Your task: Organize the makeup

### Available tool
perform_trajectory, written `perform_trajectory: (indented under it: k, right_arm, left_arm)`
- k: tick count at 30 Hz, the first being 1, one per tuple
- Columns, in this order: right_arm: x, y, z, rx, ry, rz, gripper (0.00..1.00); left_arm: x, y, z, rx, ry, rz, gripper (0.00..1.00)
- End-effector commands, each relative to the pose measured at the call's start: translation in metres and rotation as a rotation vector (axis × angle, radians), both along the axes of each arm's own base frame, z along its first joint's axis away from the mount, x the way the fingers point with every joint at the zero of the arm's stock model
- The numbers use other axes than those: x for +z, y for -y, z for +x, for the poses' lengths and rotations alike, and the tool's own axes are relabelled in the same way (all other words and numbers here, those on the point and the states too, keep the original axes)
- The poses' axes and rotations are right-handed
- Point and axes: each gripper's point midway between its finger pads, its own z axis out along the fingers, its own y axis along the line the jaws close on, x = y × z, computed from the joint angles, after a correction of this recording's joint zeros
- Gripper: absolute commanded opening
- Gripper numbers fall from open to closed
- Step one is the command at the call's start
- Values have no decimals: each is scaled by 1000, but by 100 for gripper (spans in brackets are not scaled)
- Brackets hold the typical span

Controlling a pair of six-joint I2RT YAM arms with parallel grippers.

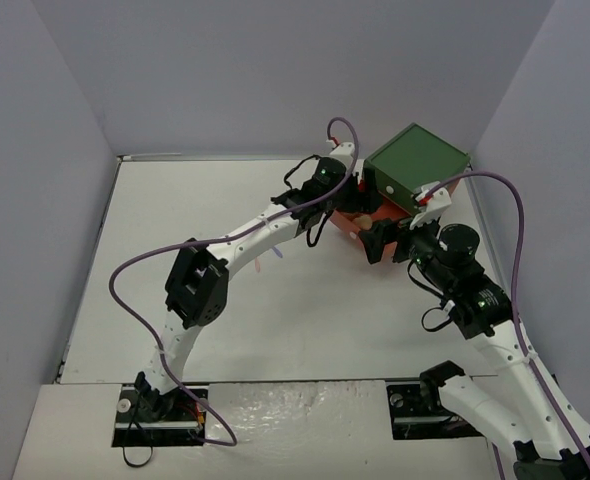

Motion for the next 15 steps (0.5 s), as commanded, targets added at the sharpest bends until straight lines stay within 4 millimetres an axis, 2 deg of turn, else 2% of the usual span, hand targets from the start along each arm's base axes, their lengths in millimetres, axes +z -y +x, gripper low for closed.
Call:
perform_trajectory:
  k: [1,4,7,10,12,13,15]
  right_arm:
    - [21,1,4,-13,77,20,100]
    - [21,0,7,-15,71,16,100]
    - [26,-2,13,-14,64,15,100]
    - [28,-12,27,6,41,4,100]
    - [38,-19,37,20,45,-2,99]
    - [28,-26,47,36,16,-25,99]
    - [20,-40,63,60,-9,-61,98]
  left_arm:
    - [90,4,-3,-29,182,-111,83]
    - [98,-10,-2,5,215,-84,88]
    - [104,-50,3,110,221,-20,90]
    - [101,-111,16,257,217,75,91]
    - [97,-158,14,353,216,159,91]
    - [96,-176,14,382,213,184,91]
    - [106,-232,7,469,207,233,92]
